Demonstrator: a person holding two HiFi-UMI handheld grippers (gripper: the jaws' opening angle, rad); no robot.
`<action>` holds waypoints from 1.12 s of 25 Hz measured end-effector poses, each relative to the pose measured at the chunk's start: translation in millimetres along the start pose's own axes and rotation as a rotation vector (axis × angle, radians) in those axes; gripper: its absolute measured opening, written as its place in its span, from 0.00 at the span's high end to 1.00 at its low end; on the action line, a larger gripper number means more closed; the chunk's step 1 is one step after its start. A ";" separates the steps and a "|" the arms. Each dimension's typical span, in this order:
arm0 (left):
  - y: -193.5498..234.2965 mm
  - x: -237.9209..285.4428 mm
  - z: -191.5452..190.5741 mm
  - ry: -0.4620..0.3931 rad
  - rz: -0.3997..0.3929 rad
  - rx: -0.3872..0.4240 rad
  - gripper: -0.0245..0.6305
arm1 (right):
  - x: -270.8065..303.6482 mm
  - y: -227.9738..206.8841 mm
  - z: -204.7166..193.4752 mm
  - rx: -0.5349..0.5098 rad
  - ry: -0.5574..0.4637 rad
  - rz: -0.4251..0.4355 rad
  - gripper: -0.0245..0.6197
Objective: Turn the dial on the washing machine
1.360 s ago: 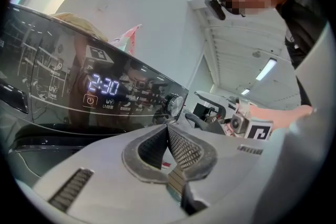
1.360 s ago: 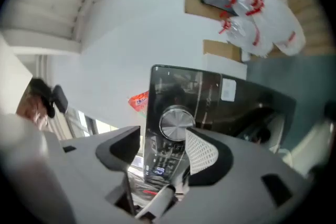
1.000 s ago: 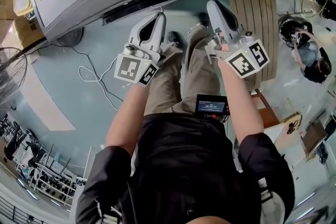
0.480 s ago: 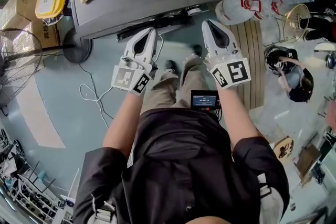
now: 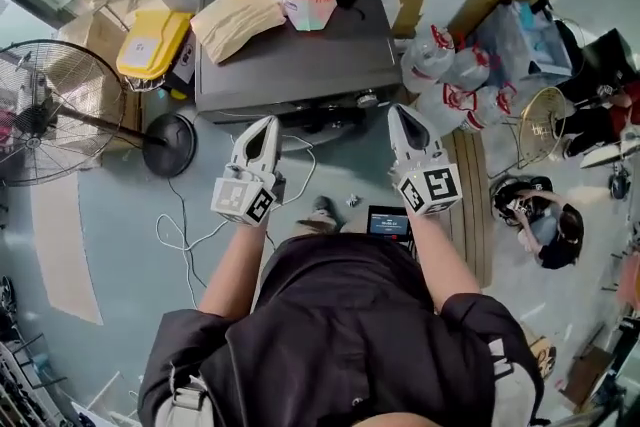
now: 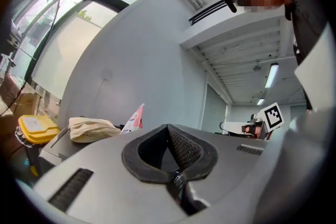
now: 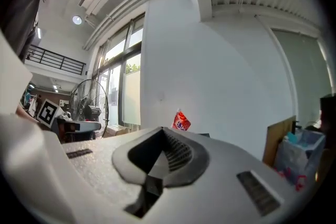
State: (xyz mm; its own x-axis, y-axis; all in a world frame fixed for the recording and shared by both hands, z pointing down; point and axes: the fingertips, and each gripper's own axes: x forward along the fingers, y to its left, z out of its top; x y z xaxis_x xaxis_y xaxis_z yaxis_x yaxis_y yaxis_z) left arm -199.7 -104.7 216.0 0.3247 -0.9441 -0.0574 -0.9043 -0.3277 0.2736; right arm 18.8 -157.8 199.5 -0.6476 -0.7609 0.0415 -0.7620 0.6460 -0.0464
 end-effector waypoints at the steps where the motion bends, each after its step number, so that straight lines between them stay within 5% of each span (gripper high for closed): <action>1: 1.2 -5.5 6.9 -0.011 0.020 0.016 0.97 | -2.5 -0.7 2.4 -0.002 -0.007 0.002 0.96; 10: -61.8 -74.6 10.8 -0.020 0.149 0.062 0.97 | -97.3 -1.9 4.5 -0.054 -0.006 0.041 0.96; 17: -154.3 -139.5 -41.3 0.059 0.169 0.027 0.97 | -192.7 15.1 -26.5 -0.047 0.050 0.082 0.96; 22: -170.0 -177.4 -41.0 0.087 0.161 0.036 0.97 | -226.7 42.7 -38.0 0.035 0.061 0.115 0.96; 28: -170.1 -205.6 -39.1 0.076 0.133 0.038 0.97 | -253.2 64.4 -47.2 0.013 0.074 0.067 0.96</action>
State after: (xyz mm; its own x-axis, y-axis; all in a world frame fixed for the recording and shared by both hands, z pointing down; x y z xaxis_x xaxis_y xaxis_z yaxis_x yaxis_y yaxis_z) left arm -101.9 146.7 218.9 0.2206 -0.9741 0.0504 -0.9499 -0.2029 0.2376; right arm 133.3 79.3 233.1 -0.6965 -0.7088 0.1115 -0.7168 0.6943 -0.0640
